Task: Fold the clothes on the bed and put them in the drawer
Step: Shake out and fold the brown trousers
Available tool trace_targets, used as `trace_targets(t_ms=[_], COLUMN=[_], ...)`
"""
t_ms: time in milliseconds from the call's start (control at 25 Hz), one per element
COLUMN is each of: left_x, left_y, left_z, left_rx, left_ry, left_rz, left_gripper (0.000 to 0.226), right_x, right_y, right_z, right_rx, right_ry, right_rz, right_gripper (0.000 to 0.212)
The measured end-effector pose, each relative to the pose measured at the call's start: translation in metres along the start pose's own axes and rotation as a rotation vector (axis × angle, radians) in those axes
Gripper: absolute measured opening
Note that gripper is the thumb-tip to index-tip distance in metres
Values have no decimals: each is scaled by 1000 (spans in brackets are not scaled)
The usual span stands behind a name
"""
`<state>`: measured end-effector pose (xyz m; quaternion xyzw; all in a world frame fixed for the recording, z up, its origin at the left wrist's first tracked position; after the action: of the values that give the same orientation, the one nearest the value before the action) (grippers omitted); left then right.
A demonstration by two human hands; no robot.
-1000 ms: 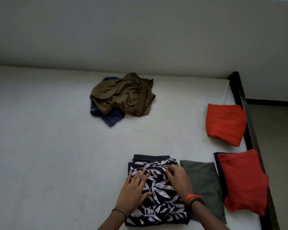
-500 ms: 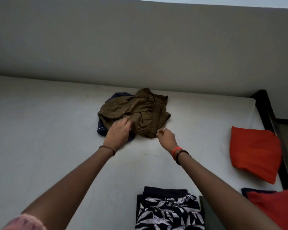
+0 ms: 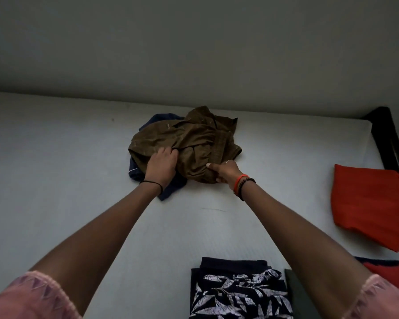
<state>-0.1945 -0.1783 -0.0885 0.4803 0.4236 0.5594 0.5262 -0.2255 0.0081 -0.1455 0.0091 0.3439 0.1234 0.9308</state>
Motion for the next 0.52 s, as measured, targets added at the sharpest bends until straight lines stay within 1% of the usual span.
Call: trace_targets(t_ms=[120,200,320,360,400,520], left_x=[-1,-1,2,5,7,15], left_y=[7,16,35,44,51,80], left_z=[8,16,29,35,41,60], left_rx=[72,108,135,145,159,189], left_ry=[30,71,140,155,172,217], left_rz=[82,143,227,259,295,455], left_gripper=[25,23,19,16,13,9], right_x=[-12,-25,-47,-54,-61,-89], right_y=[3,7,16,19,20,23], right_z=[17,32,61,71,82,120], right_rx=[-100,-131,-169,-179,-194,-220], right_ry=[38,98,166,182,189,215], right_rz=[-78,-127,-164,-182,-213,-355], right_gripper=[39,36,21,19,22,48])
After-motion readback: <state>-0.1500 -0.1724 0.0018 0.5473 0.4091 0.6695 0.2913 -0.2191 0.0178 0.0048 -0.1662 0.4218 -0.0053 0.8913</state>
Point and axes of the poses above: each hand's wrist, its own z-axis away from the middle knuckle, its own y-axis out of the back of the hand, x = y × z, the point moved 3 cm from there along -z, towards the middle knuckle, and after that the axes turned 2 degrees about -x, right-handed, at the moved point
